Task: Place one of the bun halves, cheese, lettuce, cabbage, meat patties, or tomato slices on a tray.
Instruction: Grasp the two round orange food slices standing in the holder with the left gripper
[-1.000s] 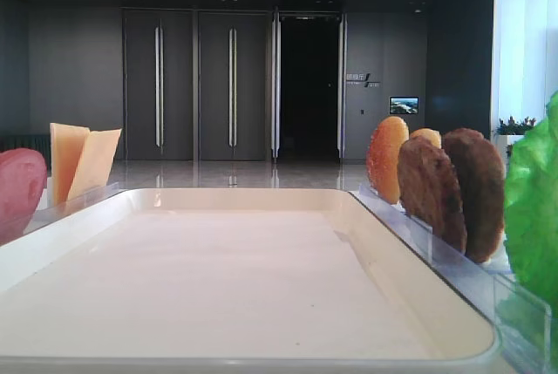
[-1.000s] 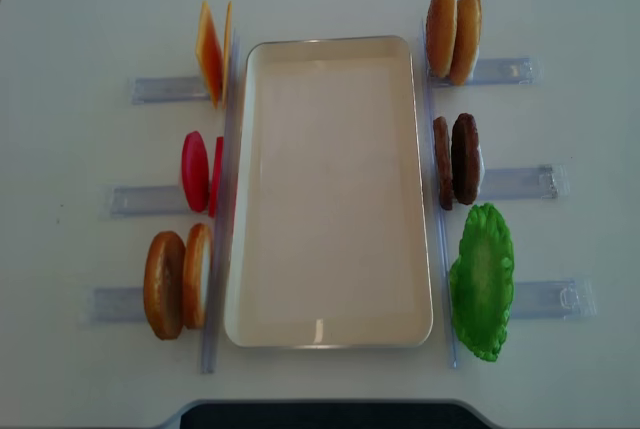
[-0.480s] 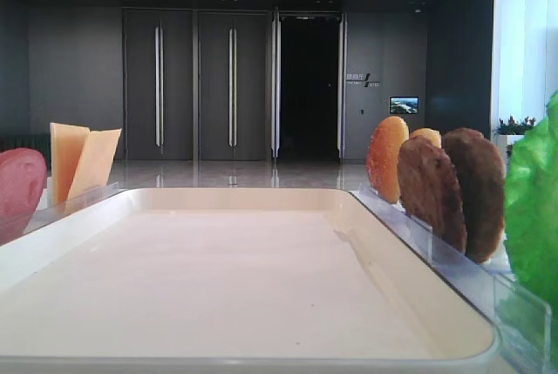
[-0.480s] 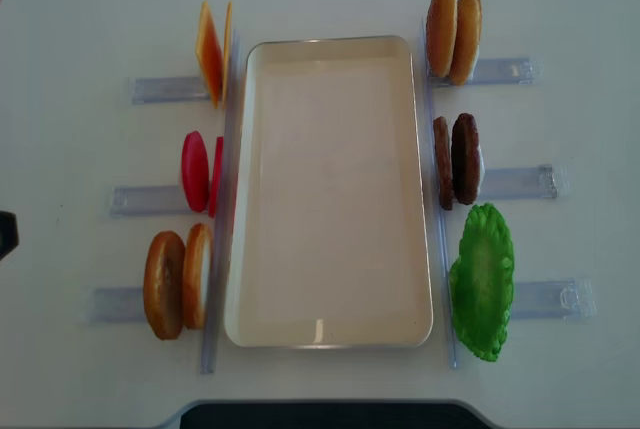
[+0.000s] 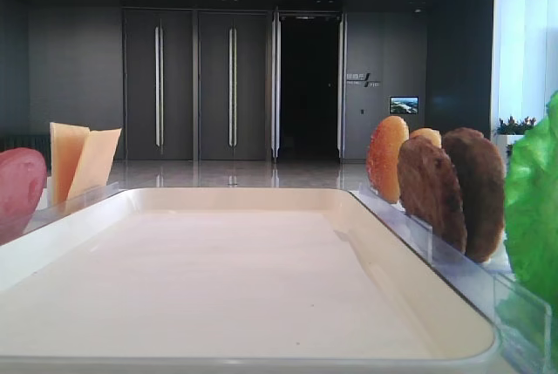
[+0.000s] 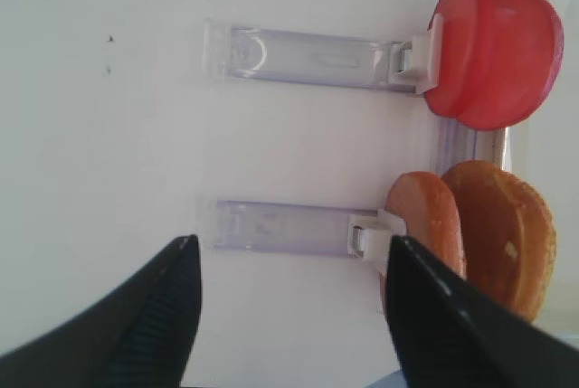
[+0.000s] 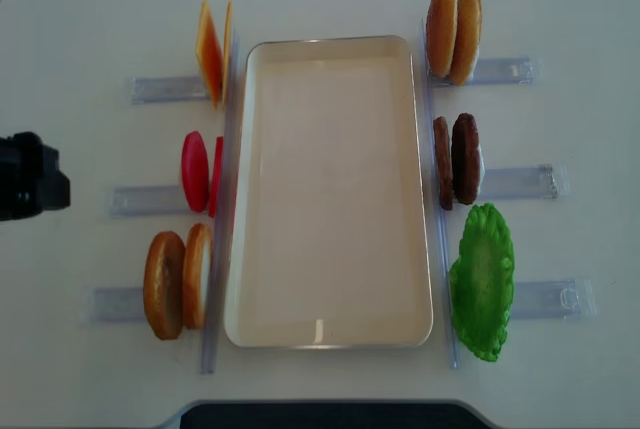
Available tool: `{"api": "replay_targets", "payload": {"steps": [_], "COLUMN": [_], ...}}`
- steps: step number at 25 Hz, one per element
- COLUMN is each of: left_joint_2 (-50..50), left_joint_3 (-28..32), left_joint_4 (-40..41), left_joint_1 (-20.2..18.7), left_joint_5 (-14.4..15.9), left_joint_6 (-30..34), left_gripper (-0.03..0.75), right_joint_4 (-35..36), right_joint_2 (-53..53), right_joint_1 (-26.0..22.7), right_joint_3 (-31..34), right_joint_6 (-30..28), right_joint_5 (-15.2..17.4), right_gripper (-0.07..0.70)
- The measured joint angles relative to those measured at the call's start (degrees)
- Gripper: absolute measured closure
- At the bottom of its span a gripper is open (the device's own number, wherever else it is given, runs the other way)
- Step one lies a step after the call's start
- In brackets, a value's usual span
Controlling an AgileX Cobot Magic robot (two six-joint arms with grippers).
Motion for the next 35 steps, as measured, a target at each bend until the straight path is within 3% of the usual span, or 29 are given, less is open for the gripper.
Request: {"api": "replay_targets", "payload": {"steps": [7,28,31,35], "left_joint_2": [8.0,8.5,8.5,8.5], "left_joint_3": [-3.1,-3.3,-3.3,-3.3], "left_joint_4": [-1.6,-3.1,-3.2,-3.2], "left_joint_1": [0.0,0.0,-1.5,-7.2], "left_joint_5": [-0.6,-0.4,-0.5,-1.4], "left_joint_6": [0.1,1.2,1.0,-1.9], "left_gripper": [0.231,0.234,0.246,0.260], "right_joint_4": [0.0,0.0,0.0,0.0], "right_joint_2": [0.0,0.0,0.0,0.0], "right_joint_1": [0.0,0.0,0.0,0.0], "right_joint_3": [0.0,0.0,0.0,0.0], "right_joint_6": [0.0,0.0,0.0,0.0], "right_joint_5": [0.0,0.0,0.0,0.0], "right_gripper": [0.094,0.094,0.094,0.094]}}
